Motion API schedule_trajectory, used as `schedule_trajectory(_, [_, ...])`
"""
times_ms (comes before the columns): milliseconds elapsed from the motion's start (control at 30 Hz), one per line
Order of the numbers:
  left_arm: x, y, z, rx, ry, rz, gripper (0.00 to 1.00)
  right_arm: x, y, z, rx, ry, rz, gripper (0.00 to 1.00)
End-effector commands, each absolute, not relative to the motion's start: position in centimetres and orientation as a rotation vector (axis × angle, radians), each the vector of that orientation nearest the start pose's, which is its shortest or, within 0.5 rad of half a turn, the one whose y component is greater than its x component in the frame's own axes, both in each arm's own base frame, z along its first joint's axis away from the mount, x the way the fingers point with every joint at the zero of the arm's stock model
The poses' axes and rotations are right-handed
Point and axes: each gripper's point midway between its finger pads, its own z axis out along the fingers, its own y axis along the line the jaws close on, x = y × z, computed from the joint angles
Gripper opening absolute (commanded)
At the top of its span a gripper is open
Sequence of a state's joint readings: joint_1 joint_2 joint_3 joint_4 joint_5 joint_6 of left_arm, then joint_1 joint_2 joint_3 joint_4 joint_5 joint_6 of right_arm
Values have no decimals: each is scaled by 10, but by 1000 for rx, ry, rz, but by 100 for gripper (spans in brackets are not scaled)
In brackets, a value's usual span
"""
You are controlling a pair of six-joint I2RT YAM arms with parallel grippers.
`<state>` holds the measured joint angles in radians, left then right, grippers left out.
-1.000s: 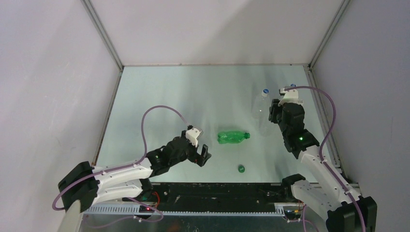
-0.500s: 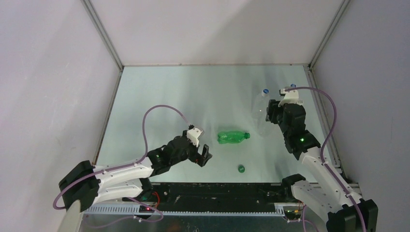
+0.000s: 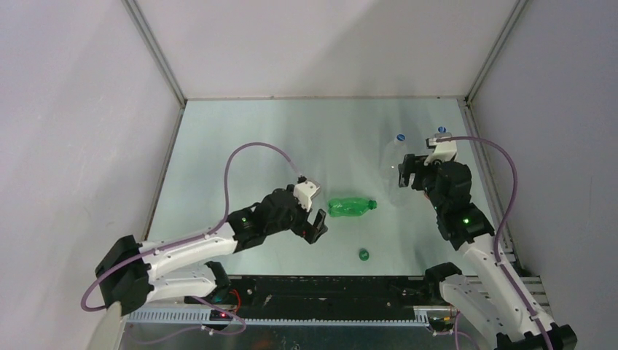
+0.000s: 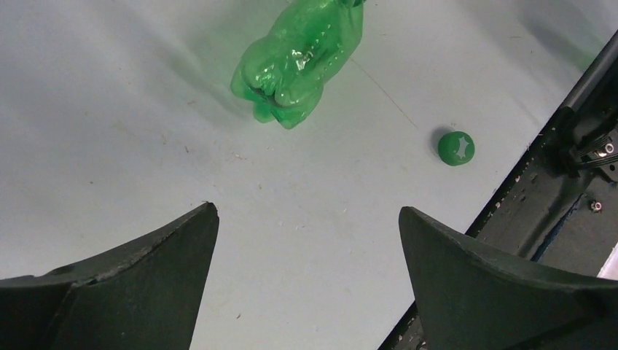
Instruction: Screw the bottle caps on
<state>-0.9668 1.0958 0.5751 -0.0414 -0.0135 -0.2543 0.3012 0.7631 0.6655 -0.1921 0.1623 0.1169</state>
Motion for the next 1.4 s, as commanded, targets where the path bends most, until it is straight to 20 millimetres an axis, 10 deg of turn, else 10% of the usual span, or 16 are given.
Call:
schedule_trajectory(0, [187,-284,138,913,2017,-645,100,282,76,256,-154,1808,197,83])
schedule_trajectory(67, [193,-291,147,989,1999,-613,100,272,80,260,-169,1827,230,97])
schedule_trajectory(300, [220,-334,151,1279,1999,-512,100,232,96,276,-310,1880,359,99])
schedule_trajectory(800, [251,-395,71,1557,2160,-468,91,188,100,268,-231,1995,502,88])
schedule_trajectory(1033, [245,-370,51,1448,2284,-397,67,177,116,274,-275,1993,622,82])
schedule_trajectory(1367, [192,-271,37,1287,2452,-266,62,171,154,229,-293,2293,676,81])
